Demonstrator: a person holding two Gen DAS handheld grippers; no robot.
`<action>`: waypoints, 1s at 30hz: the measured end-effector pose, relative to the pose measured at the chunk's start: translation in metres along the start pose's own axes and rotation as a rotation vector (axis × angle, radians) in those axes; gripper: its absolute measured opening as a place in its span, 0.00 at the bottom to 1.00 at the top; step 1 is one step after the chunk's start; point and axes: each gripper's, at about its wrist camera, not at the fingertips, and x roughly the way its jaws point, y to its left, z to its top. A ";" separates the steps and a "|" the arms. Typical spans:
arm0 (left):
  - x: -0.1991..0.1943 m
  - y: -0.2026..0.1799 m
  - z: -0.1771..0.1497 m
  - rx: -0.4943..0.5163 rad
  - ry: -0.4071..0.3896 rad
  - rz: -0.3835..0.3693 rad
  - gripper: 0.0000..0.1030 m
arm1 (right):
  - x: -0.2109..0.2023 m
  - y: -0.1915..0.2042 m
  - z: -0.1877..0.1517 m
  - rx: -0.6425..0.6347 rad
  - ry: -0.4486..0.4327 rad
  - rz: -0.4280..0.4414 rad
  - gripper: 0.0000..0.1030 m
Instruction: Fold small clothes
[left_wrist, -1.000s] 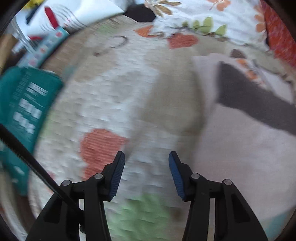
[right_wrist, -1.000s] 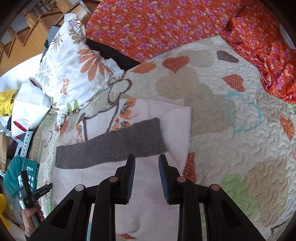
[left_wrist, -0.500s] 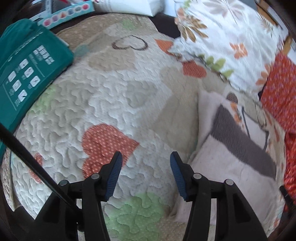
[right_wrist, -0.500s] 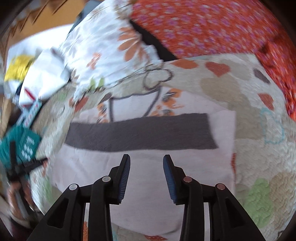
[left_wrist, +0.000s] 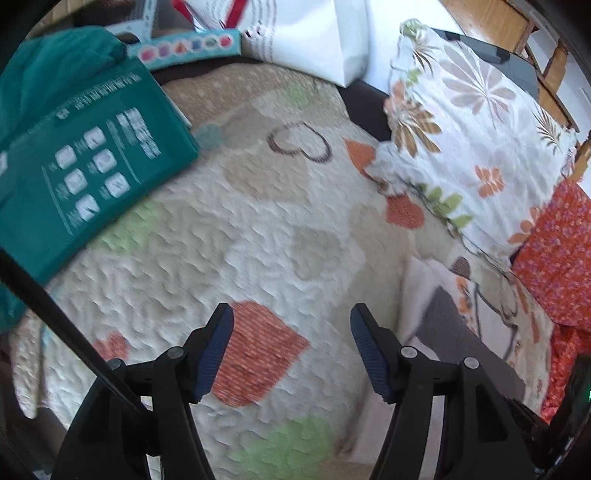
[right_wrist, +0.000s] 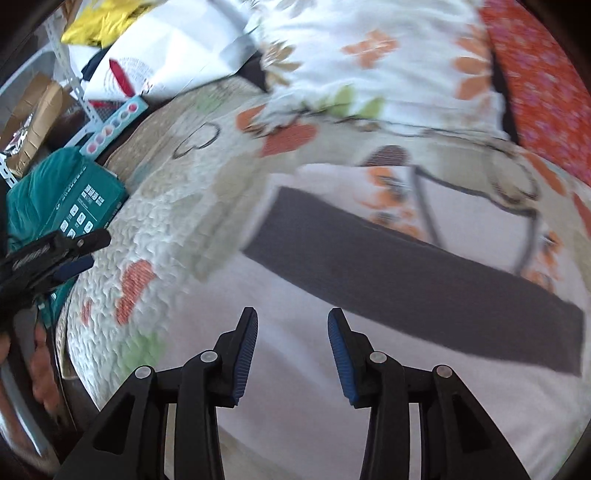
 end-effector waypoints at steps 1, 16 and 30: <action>-0.002 0.003 0.002 -0.003 -0.010 0.009 0.63 | 0.012 0.011 0.007 -0.009 0.009 -0.015 0.42; -0.012 0.043 0.014 -0.157 -0.027 -0.045 0.68 | 0.101 0.066 0.033 -0.063 0.081 -0.369 0.54; -0.007 0.009 0.000 -0.072 -0.009 -0.029 0.68 | 0.029 0.006 0.038 0.090 -0.003 -0.185 0.09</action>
